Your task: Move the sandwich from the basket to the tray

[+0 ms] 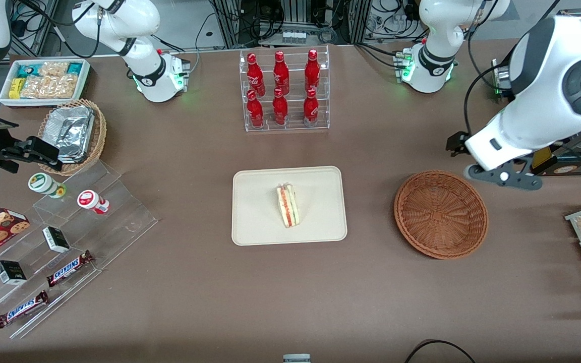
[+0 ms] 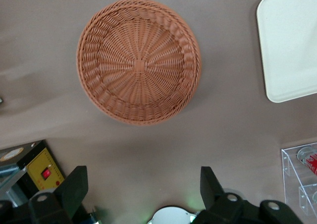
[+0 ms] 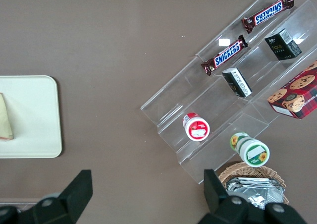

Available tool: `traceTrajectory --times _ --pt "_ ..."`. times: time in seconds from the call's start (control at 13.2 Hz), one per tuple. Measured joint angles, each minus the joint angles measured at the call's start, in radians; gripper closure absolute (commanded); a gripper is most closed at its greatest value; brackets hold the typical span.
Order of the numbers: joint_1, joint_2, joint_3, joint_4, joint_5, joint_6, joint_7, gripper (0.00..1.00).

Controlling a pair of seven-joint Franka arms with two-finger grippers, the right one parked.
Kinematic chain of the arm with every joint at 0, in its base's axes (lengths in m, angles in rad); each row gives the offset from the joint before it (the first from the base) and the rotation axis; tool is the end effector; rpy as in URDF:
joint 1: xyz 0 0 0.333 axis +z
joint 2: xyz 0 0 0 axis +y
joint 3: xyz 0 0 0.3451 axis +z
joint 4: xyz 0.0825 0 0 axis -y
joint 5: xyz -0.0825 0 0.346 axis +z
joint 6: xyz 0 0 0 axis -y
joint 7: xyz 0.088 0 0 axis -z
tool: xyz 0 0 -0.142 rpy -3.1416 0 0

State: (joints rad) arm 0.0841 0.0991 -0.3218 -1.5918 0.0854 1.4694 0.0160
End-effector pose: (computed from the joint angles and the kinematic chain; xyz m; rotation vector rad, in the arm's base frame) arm 0.5133 -0.1033 0.5535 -3.0222 0.3893 0.3197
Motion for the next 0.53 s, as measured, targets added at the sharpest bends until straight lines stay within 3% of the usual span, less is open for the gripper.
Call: traceTrajectory --times 0.23,0.53 --pt "0.028 -0.043 0.009 -0.001 0.000 -0.072 0.040 0.00" --pt "0.034 -0.081 0.092 0.000 -0.001 -0.089 0.069 0.00"
